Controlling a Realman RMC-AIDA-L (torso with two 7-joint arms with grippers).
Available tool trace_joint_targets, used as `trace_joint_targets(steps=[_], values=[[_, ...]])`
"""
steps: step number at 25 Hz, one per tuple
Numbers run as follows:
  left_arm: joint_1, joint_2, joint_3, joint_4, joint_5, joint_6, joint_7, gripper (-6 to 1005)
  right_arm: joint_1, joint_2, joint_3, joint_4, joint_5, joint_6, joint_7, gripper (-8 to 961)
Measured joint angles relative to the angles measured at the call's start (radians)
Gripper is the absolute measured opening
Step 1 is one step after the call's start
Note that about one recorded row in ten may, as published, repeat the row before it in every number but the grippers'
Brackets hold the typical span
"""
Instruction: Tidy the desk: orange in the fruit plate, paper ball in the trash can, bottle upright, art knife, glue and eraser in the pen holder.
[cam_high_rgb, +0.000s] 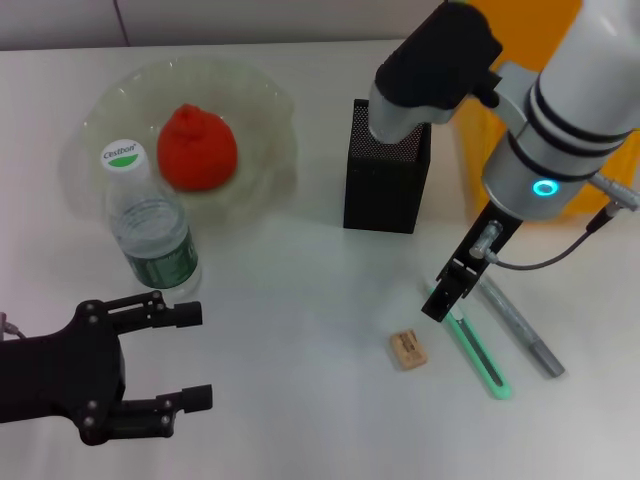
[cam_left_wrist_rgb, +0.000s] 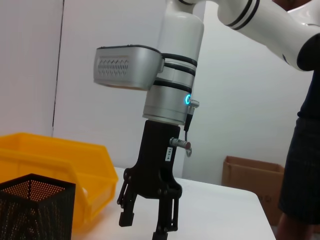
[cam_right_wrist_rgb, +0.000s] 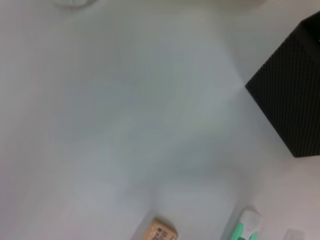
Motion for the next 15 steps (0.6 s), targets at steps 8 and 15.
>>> trace_joint_targets(steps=[8,15], values=[[-0.003,-0.002,0.004,0.000,0.000,-0.012,0.000,783,-0.003,0.003,-0.050,0.088,0.006,0.094,0.017,842],[-0.004,-0.002,0.004,-0.001,0.000,-0.014,0.000,783,-0.014,0.004,-0.070,0.133,0.008,0.162,0.019,842]])
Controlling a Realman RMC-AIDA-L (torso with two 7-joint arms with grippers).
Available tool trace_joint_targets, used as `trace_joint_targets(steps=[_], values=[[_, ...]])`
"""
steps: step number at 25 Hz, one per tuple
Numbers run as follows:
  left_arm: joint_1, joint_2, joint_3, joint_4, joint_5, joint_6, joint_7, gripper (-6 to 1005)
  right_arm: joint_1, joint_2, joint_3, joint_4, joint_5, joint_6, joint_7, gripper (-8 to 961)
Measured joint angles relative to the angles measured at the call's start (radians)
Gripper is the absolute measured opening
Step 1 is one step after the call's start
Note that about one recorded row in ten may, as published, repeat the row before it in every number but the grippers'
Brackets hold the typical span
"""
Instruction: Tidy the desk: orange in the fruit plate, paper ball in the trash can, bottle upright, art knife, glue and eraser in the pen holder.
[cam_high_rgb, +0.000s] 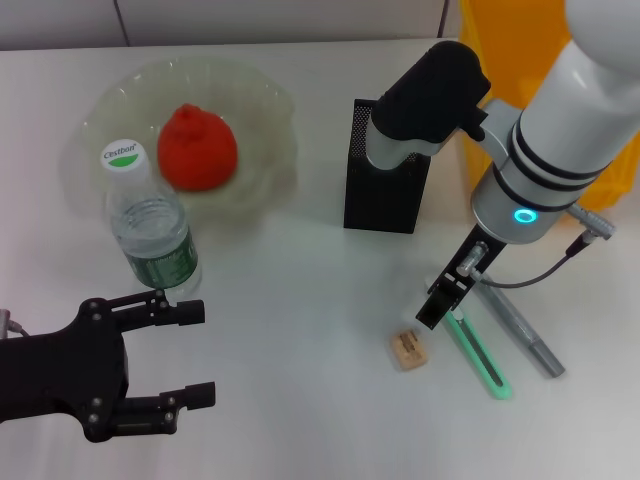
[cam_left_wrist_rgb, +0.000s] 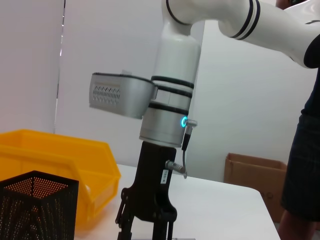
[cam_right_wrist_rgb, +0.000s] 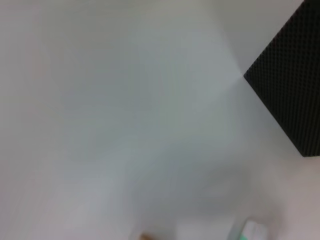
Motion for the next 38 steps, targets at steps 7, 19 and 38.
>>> trace_joint_targets(steps=[7,19,38], values=[[0.001,0.000,0.000,0.000,0.000,0.003,0.000,783,-0.011,0.000,-0.020,0.026,0.004,0.046,0.000,653],[0.008,-0.005,0.000,-0.002,0.000,0.001,0.002,783,-0.030,0.000,-0.039,0.025,0.004,0.065,-0.010,213],[0.008,-0.002,0.000,0.000,0.000,0.008,-0.003,784,-0.296,-0.003,0.449,-0.482,0.369,0.046,-0.229,193]])
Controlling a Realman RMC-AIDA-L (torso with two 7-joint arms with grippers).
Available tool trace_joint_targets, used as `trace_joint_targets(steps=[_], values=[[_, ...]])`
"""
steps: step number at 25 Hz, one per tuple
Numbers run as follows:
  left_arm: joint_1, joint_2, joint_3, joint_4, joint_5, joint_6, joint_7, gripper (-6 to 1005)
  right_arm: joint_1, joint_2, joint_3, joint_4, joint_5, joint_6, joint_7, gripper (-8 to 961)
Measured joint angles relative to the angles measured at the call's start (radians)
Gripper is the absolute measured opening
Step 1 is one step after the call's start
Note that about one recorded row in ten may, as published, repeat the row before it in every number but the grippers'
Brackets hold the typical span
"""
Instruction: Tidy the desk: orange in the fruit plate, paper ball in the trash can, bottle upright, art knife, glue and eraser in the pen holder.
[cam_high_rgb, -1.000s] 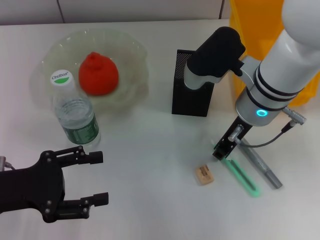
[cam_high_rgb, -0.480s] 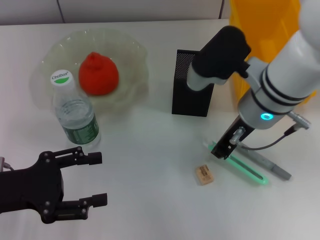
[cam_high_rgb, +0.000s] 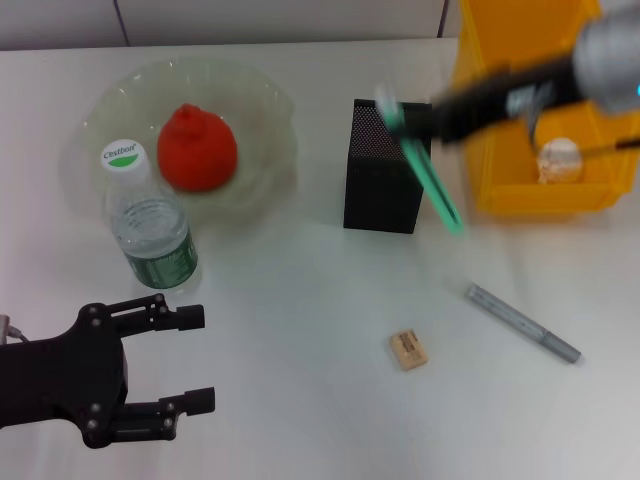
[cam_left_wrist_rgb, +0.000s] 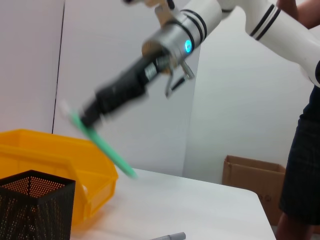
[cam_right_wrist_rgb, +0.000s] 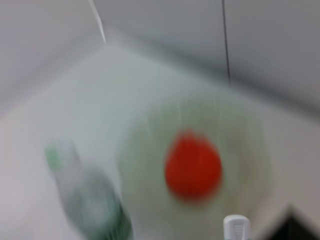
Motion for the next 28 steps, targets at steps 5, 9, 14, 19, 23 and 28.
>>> trace_joint_targets(steps=[5,9,14,19,23,28], values=[[0.002,-0.002,0.000,-0.005,0.000,0.000,0.001,784,-0.054,-0.005,0.087,0.184,0.317,0.229,-0.271,209],[0.001,-0.004,0.000,-0.007,0.000,-0.002,0.001,784,-0.033,-0.005,0.089,0.414,0.497,0.334,-0.493,221],[0.002,-0.005,-0.001,-0.008,0.000,-0.006,0.001,784,0.035,-0.007,0.090,0.622,0.532,0.406,-0.600,236],[0.003,-0.005,-0.001,-0.009,0.000,-0.012,0.003,784,0.069,-0.008,0.090,0.698,0.532,0.410,-0.635,251],[0.003,-0.005,0.000,-0.009,0.000,-0.013,0.005,784,0.060,-0.024,0.091,0.616,0.500,0.292,-0.572,402],[0.003,-0.003,0.000,-0.009,0.000,-0.006,0.004,784,0.066,-0.080,0.092,0.436,0.382,0.067,-0.412,584]])
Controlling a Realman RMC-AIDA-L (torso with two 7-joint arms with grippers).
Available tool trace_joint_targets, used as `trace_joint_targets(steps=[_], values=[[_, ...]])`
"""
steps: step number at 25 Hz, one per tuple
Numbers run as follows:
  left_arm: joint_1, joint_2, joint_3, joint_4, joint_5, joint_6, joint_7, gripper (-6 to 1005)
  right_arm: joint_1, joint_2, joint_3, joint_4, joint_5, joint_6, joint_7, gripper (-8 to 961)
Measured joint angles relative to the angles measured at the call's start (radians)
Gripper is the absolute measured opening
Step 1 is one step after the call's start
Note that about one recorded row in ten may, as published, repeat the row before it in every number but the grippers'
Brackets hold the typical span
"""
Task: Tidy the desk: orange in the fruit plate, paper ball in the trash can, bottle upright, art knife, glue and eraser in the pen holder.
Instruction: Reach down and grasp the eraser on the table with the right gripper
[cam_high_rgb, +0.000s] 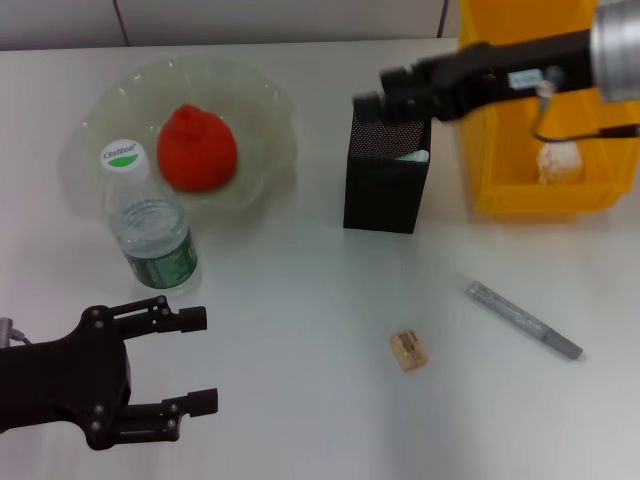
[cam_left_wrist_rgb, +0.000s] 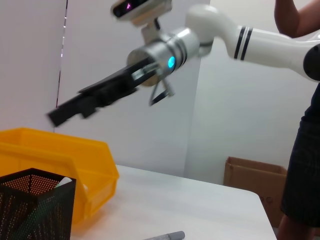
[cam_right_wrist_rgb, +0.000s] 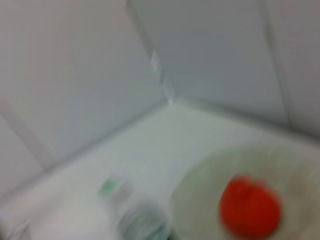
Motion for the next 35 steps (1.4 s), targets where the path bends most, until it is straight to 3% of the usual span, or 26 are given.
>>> trace_joint_targets(steps=[2,4,5,6,11,15,16,20,25,35], values=[[0.000,0.000,0.000,0.000,0.000,0.000,0.000,784,0.016,-0.016,0.000,-0.106,-0.076,-0.122,0.079,640],[0.000,0.001,0.000,0.001,0.000,0.001,0.000,784,0.040,-0.016,-0.004,-0.214,-0.180,-0.266,0.147,668],[-0.002,0.001,0.000,0.003,0.000,0.001,0.000,784,0.071,0.001,-0.015,-0.293,-0.275,-0.389,0.186,667],[-0.002,0.001,0.000,0.003,0.000,0.001,0.000,784,0.071,0.001,-0.015,-0.293,-0.275,-0.389,0.186,667],[-0.010,-0.002,0.000,0.006,0.000,0.003,-0.002,784,0.134,0.075,-0.118,-0.369,-0.514,-0.549,0.209,665],[-0.012,-0.003,0.000,0.006,0.000,0.003,-0.002,784,0.143,0.075,-0.337,-0.310,-0.564,-0.464,0.222,664],[-0.013,-0.003,0.000,0.006,0.000,0.003,-0.002,784,0.143,0.075,-0.337,-0.310,-0.564,-0.464,0.222,663],[-0.014,-0.003,0.000,0.007,0.000,0.003,-0.002,784,0.146,0.076,-0.501,-0.257,-0.595,-0.353,0.200,661],[-0.014,-0.004,0.000,0.004,0.000,0.003,-0.003,784,0.166,0.078,-0.616,-0.199,-0.603,-0.255,0.175,657],[-0.010,-0.007,0.000,0.000,0.000,0.002,-0.001,784,0.199,0.080,-0.709,-0.107,-0.645,-0.147,0.163,655]])
